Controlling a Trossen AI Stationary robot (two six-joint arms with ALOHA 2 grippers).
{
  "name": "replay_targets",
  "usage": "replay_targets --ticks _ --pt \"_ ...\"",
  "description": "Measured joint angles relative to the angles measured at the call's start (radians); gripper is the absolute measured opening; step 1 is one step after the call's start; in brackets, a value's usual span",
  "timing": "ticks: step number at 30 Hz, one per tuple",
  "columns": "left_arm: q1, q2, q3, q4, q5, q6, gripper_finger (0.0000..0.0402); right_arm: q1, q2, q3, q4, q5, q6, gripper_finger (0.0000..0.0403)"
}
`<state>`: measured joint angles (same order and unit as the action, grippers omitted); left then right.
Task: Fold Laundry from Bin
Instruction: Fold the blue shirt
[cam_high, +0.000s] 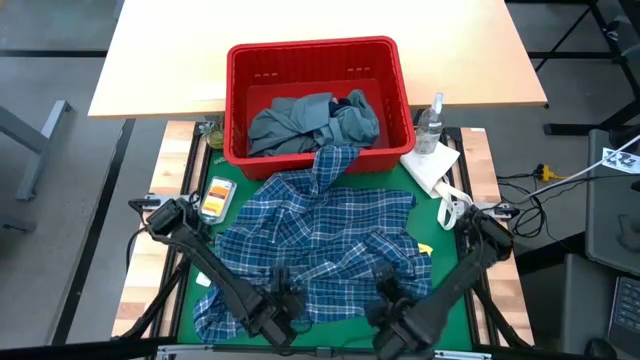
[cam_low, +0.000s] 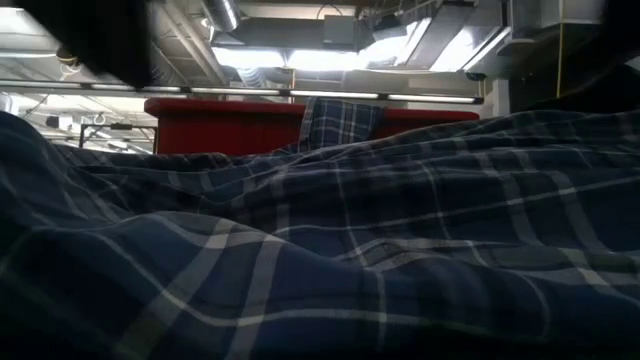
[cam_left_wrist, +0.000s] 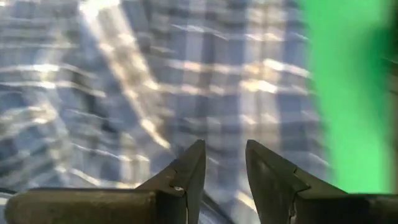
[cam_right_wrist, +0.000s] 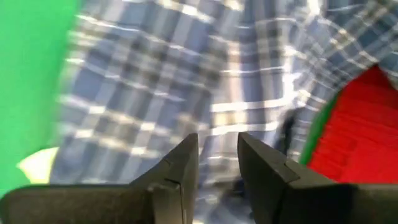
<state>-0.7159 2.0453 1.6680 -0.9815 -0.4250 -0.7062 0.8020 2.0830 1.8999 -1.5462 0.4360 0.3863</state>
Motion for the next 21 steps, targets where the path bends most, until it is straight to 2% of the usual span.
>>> replay_targets --ticks 3,6,14,18,21 --pt "-0.04 0.0 0.028 0.003 0.094 -0.002 0.011 0.062 0.001 0.0 0.008 -0.01 0.077 0.0112" --pt "-0.091 0.0 0.026 0.004 0.122 -0.06 0.011 0.124 0.006 -0.001 0.005 -0.01 0.161 0.0112" --pt "-0.221 0.0 -0.097 0.027 0.043 -0.315 0.011 0.23 0.008 -0.136 0.042 0.003 0.405 0.0112" --pt "-0.256 0.003 -0.195 0.049 0.051 -0.407 0.011 0.243 0.009 -0.242 0.047 -0.018 0.493 0.0112" --pt "-0.276 0.003 -0.251 0.051 0.052 -0.446 0.011 0.237 0.009 -0.32 0.06 -0.081 0.503 0.0112"
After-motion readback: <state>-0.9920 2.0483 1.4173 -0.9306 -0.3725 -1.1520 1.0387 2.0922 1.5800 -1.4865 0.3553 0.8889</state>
